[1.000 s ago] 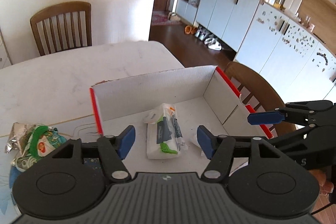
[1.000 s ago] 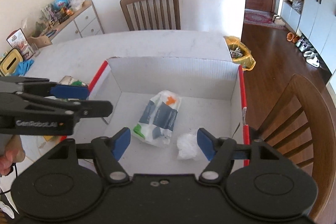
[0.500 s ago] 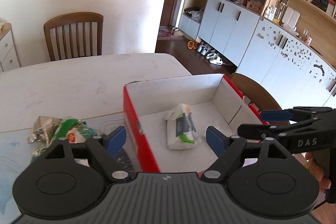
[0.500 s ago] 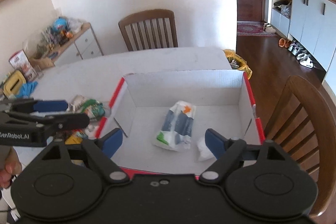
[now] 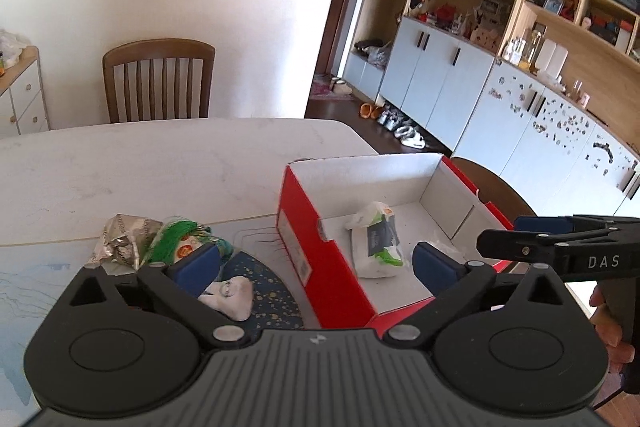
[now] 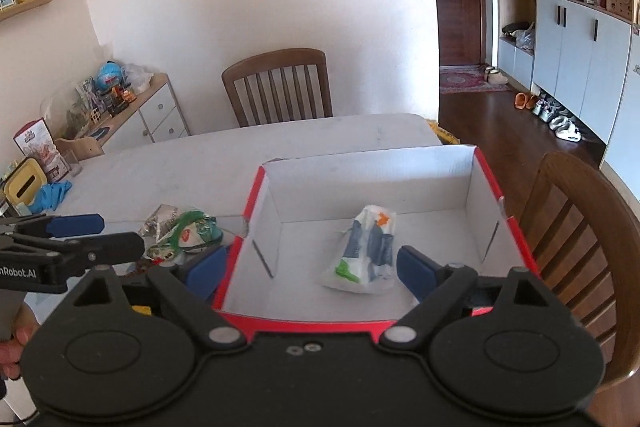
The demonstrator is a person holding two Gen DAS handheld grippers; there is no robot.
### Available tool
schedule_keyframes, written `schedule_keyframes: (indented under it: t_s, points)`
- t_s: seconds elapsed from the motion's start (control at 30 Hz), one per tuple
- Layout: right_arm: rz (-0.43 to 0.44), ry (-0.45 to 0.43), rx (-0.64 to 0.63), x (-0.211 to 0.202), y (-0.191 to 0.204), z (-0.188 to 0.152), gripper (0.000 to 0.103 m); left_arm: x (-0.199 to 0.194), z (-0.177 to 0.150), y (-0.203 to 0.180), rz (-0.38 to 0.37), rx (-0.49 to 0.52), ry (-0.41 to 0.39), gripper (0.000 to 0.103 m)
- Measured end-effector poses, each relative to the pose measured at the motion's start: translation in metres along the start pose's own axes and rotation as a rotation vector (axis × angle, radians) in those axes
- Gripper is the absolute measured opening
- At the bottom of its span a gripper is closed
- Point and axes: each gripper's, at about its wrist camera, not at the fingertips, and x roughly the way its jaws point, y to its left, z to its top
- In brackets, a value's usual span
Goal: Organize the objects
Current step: 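Withdraw both tools from the box back toward the pile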
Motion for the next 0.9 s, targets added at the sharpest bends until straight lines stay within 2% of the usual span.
schedule_keyframes:
  t_s: [0.37,0.6,0.9]
  points:
    - [0.014,-0.005,-0.025,0.003,0.052,-0.015,0.091,-0.027,-0.014,0.058,0.048,-0.013,-0.076,0.103]
    - [0.039,0.026,-0.092,0.016,0.093,-0.026,0.091,-0.03,-0.018,0.104,0.073,-0.059,-0.036,0.103]
    - [0.061,0.091,-0.143,0.05,0.13,-0.042,0.091,-0.025,-0.037,0.138,0.118,-0.014,-0.012,0.103]
